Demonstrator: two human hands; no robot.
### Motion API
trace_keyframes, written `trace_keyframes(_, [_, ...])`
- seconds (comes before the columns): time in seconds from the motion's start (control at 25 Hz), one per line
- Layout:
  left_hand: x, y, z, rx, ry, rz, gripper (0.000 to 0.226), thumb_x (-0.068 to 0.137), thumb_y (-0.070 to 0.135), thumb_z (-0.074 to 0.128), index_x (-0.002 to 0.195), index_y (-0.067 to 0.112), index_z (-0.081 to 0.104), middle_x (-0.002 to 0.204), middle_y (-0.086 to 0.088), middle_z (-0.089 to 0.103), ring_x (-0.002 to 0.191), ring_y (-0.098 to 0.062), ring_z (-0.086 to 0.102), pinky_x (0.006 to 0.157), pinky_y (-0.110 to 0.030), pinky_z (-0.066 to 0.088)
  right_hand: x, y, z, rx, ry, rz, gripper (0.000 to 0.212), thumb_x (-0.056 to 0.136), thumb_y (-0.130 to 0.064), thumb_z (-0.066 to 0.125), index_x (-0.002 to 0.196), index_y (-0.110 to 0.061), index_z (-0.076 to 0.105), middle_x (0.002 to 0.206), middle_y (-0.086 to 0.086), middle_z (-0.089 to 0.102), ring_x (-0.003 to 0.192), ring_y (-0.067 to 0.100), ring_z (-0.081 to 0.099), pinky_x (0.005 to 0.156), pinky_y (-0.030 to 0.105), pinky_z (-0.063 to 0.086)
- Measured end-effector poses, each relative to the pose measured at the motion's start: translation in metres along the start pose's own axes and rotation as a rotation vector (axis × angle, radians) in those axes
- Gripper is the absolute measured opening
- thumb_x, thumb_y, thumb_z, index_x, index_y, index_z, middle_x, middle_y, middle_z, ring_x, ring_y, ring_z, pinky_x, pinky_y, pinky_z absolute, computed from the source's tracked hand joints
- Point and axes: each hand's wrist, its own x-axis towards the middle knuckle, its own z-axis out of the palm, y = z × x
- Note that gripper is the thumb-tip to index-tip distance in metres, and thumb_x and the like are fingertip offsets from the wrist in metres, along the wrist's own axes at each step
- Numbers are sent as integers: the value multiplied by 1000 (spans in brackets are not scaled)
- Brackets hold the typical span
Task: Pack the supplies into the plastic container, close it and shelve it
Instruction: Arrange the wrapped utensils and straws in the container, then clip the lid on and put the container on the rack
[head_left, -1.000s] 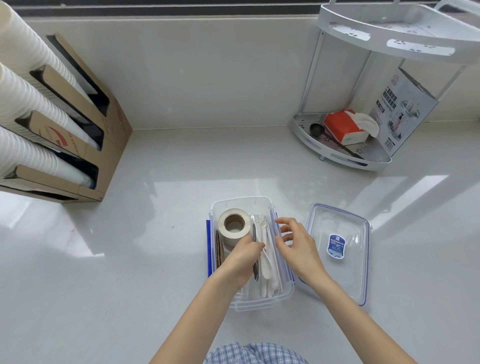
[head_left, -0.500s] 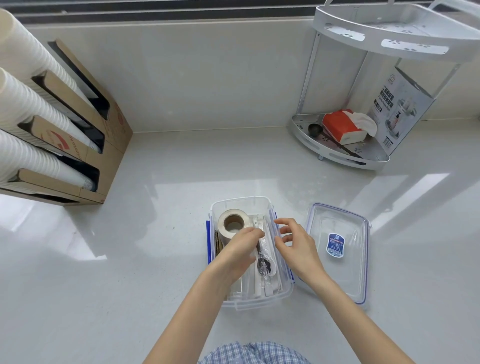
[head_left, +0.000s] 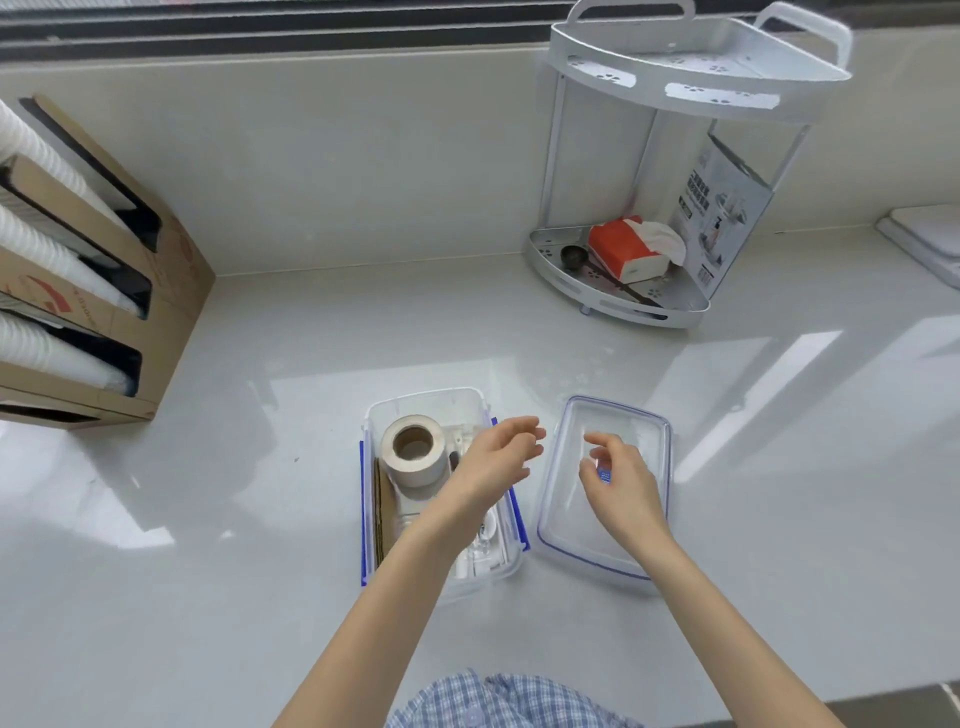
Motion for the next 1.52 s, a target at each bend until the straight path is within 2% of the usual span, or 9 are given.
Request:
trace_keyframes(0.12, [7,-4,28,121,-18,-28,45,93,16,37,138,11,35,147,-3,38,134,-17,37,113,-32,28,0,23,-15,-113,26,90,42,89,-17,47,131,-15,42,131,17,45,125,30,39,102,39,32])
trace_keyframes(0.32, [20,-19,56,232,23,-114,57,92,23,36,144,12,17,156,-3,15,142,-19,19,113,-32,19,0,47,-32,-197,-45,244,61,88,-22,47,141,-9,19,136,24,33,128,39,30,105,43,29])
trace_keyframes(0.68, [25,-30,70,302,48,-204,63,91,26,37,145,9,10,157,-5,9,145,-21,8,117,-38,15,-1,52,-29,-176,-94,236,60,90,-19,45,142,-6,17,136,23,30,128,39,25,105,39,28])
trace_keyframes(1.0, [19,-11,63,202,73,-144,54,91,23,39,142,12,25,153,-1,24,138,-19,27,107,-31,25,2,40,-48,-15,106,148,50,89,-7,44,137,-4,30,138,21,30,127,36,23,102,33,23])
trace_keyframes(1.08, [15,-5,58,186,71,-111,43,90,23,40,133,17,39,135,3,42,123,-16,41,100,-32,31,5,34,-55,18,150,110,48,89,-4,43,136,-4,33,137,21,32,127,35,24,99,28,20])
trace_keyframes(1.16, [12,2,49,167,96,-67,14,89,20,41,87,30,51,90,12,44,82,-6,44,77,-28,34,7,26,-58,39,169,70,47,88,-2,43,135,-5,35,137,20,33,128,35,25,93,23,19])
trace_keyframes(1.2, [11,4,43,163,109,-39,23,89,18,41,70,32,40,77,14,36,70,-4,37,73,-27,32,7,21,-58,52,172,55,47,88,-2,42,135,-5,35,136,20,34,128,35,26,92,22,19])
trace_keyframes(1.36, [-1,9,9,107,163,37,21,89,14,43,74,27,48,80,12,41,85,-12,41,88,-32,34,2,-1,-47,111,143,13,45,89,-6,43,134,-8,37,136,16,37,128,30,32,98,25,26])
trace_keyframes(1.52, [-20,2,-30,28,214,97,23,87,11,42,70,25,48,75,10,45,81,-13,41,71,-27,32,-6,-26,-23,145,92,-61,42,89,-8,46,131,-9,42,135,12,41,126,27,38,104,31,30])
